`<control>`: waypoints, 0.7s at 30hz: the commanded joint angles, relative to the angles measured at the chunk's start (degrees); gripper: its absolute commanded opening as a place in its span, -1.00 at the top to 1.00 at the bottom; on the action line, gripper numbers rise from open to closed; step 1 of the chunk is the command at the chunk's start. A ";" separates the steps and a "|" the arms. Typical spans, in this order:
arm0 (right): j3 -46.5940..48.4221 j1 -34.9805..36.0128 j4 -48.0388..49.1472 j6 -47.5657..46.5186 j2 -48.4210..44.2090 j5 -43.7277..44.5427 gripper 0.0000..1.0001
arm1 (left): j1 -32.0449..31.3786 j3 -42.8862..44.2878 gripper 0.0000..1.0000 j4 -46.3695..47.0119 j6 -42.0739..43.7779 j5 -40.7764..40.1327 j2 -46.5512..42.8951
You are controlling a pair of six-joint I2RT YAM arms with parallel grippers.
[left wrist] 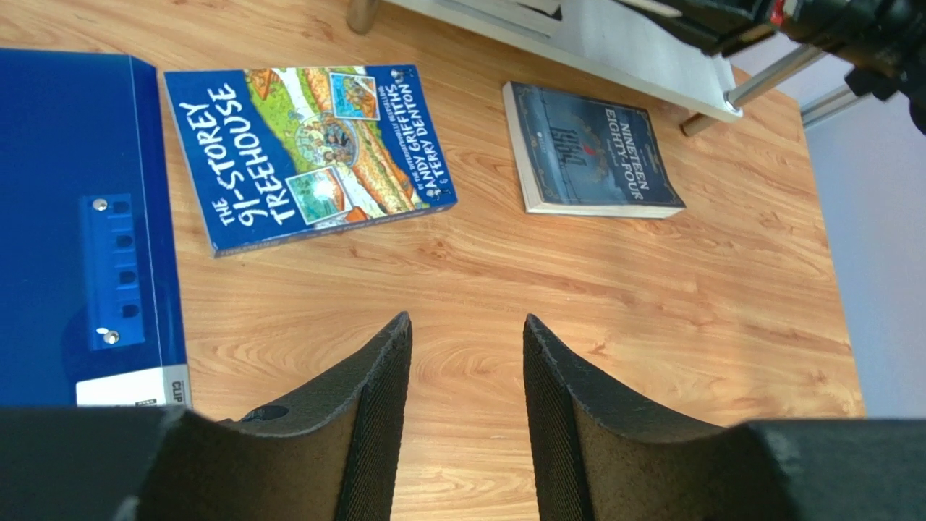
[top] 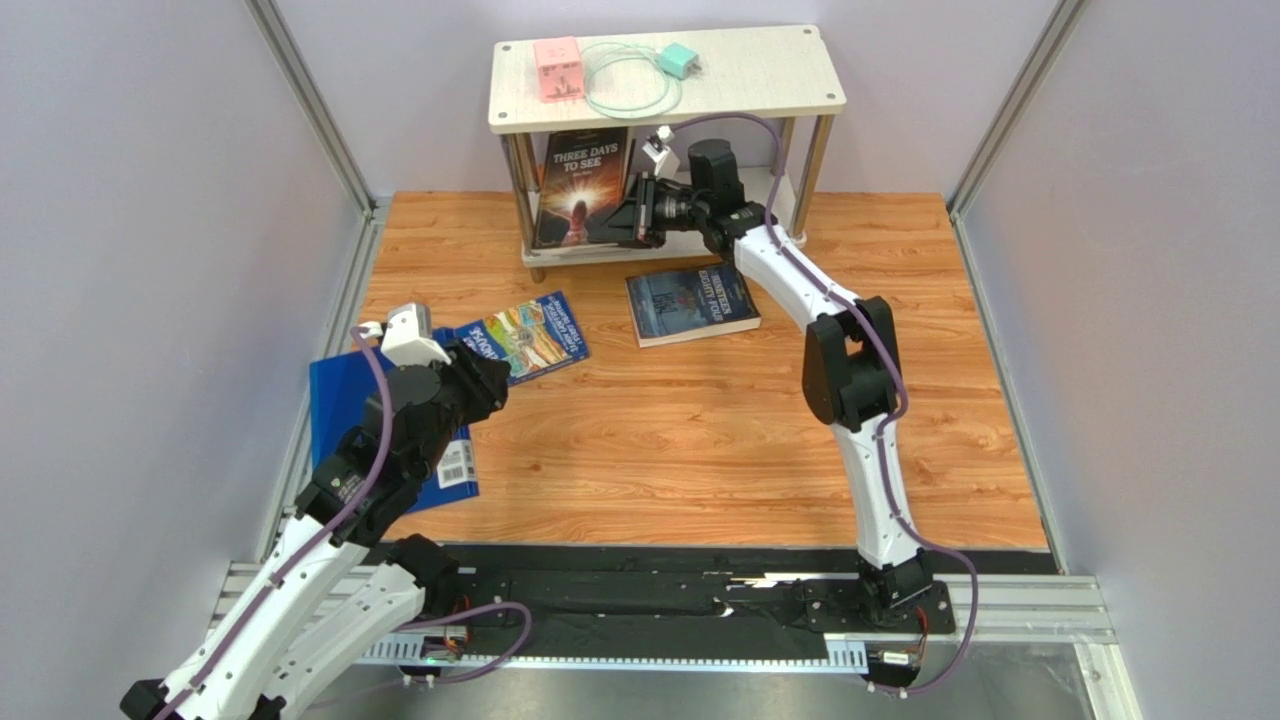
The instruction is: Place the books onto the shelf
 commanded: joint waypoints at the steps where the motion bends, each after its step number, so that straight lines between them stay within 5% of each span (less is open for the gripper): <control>1: 11.86 -0.96 -0.63 5.37 7.29 -1.44 1.00 | 0.00 -0.11 0.00 0.28 2.08 1.87 -1.01; 3: 14.15 -1.05 0.51 7.04 9.40 -1.35 1.00 | 0.00 -0.11 -0.37 0.01 3.04 2.23 -0.93; 21: -5.44 -0.96 18.17 12.76 5.72 2.78 0.98 | 0.00 -1.08 -0.40 -0.43 4.19 2.84 -1.72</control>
